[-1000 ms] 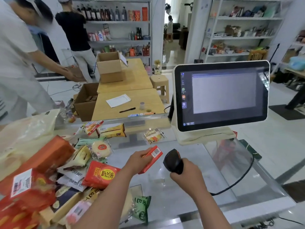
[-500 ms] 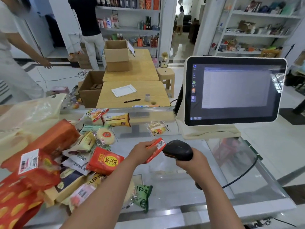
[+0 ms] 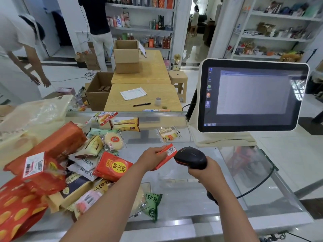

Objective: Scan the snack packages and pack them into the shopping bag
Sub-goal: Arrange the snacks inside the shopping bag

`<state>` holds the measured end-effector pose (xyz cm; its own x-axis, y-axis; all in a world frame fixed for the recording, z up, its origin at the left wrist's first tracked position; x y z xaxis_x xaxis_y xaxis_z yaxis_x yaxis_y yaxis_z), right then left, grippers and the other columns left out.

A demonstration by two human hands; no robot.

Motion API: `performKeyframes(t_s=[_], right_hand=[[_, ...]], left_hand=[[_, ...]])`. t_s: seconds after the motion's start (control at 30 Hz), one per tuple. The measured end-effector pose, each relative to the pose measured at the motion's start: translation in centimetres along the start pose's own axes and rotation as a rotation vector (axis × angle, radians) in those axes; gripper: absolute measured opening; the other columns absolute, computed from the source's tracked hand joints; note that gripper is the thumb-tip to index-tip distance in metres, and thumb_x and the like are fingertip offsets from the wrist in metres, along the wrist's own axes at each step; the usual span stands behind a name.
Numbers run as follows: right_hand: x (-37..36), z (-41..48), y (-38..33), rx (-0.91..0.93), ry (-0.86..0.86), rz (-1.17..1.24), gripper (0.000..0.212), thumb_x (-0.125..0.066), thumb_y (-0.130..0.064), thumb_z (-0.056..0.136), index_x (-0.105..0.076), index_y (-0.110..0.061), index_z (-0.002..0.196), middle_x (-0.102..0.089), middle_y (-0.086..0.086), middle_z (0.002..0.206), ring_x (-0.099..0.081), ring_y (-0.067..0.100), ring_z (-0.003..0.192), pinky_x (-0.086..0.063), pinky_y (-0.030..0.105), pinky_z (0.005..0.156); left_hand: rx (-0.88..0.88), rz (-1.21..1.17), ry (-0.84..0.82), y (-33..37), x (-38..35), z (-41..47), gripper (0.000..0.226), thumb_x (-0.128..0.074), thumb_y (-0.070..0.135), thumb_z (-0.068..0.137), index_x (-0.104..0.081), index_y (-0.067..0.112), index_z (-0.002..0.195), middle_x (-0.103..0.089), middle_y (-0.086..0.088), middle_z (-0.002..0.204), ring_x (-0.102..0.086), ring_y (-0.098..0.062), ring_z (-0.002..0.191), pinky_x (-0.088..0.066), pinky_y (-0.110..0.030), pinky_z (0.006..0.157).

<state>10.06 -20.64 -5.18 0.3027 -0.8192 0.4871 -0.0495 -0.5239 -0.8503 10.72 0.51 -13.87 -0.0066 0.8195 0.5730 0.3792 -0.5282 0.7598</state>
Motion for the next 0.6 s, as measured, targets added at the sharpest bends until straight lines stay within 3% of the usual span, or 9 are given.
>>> performKeyframes(t_s=[0.1, 0.4, 0.6], right_hand=[[0.0, 0.1, 0.0, 0.002, 0.006, -0.004, 0.028, -0.069, -0.005, 0.075, -0.058, -0.026, 0.090, -0.064, -0.003, 0.083, -0.060, 0.013, 0.076, -0.047, 0.019, 0.054], [-3.5, 0.8, 2.0, -0.009, -0.055, -0.225, 0.035, -0.073, -0.007, 0.067, -0.054, -0.014, 0.095, -0.056, 0.007, 0.096, -0.054, 0.010, 0.074, -0.037, 0.015, 0.054], [-5.3, 1.1, 3.4, 0.056, -0.002, -0.417, 0.041, -0.060, 0.004, 0.077, -0.051, -0.010, 0.115, -0.046, 0.006, 0.110, -0.049, 0.020, 0.104, -0.043, 0.022, 0.082]], left_hand=[[0.006, 0.003, 0.004, -0.1, 0.0, 0.0, 0.050, -0.044, 0.054, 0.093, -0.043, 0.040, 0.141, -0.059, -0.003, 0.125, -0.061, -0.019, 0.097, -0.055, -0.032, 0.083], [0.005, -0.020, 0.019, 0.5, 0.1, -0.8, 0.048, -0.046, 0.051, 0.094, -0.041, 0.042, 0.141, -0.056, -0.003, 0.132, -0.061, -0.020, 0.102, -0.055, -0.032, 0.084], [0.002, -0.031, 0.037, 0.8, 0.1, -1.2, 0.045, -0.047, 0.045, 0.095, -0.042, 0.045, 0.140, -0.053, -0.003, 0.136, -0.057, -0.019, 0.103, -0.053, -0.030, 0.082]])
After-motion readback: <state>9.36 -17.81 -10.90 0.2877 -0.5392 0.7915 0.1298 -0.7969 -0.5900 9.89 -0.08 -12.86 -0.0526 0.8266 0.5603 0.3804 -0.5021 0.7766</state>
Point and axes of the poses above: each hand's wrist, its own z-axis towards the middle knuckle, its own x-axis out of the back of the hand, y = z × x, the point moved 9 cm from there along z, towards the middle knuckle
